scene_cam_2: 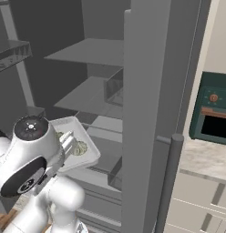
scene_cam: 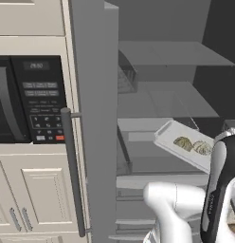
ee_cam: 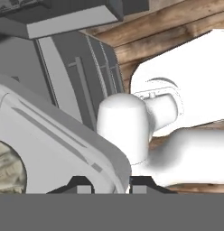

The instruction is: Place two dumplings into each of the tupperware containers and then place the containers in the fridge.

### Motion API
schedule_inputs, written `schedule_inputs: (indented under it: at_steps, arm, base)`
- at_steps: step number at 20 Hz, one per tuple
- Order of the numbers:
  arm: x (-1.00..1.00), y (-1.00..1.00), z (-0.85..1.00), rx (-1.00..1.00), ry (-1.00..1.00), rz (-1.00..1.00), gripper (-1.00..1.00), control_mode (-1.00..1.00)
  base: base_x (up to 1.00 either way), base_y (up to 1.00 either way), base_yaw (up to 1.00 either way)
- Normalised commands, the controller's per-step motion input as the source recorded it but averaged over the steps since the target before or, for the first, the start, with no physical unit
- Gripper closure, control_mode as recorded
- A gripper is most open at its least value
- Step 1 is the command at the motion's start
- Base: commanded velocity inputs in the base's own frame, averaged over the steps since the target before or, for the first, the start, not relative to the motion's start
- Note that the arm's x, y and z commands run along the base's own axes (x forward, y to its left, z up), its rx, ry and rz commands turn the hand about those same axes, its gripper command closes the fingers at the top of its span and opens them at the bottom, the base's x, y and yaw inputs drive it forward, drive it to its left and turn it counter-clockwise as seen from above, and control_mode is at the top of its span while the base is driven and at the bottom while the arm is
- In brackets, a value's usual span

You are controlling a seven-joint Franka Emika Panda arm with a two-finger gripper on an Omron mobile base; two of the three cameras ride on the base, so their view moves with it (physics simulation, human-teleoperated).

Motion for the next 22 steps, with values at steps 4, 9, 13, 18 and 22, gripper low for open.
schedule_inputs:
  at_steps: [4,9,13,18,22]
  arm:
    - [0.12,0.61,0.53,-0.19,-0.01,-0.02,1.00,-1.00]
    - [0.38,0.13,0.34,-0.12,0.00,0.00,1.00,-1.00]
    - [0.25,-0.31,0.23,-0.04,0.00,0.00,1.00,-1.00]
    - [0.38,-0.44,0.02,0.00,0.00,0.00,1.00,-1.00]
    - [0.62,-0.08,-0.03,-0.05,0.01,0.00,1.00,-1.00]
  base:
    - [0.00,0.00,0.00]
    - [0.00,0.00,0.00]
    - [0.00,0.00,0.00]
    - [0.00,0.00,0.00]
    - [0.00,0.00,0.00]
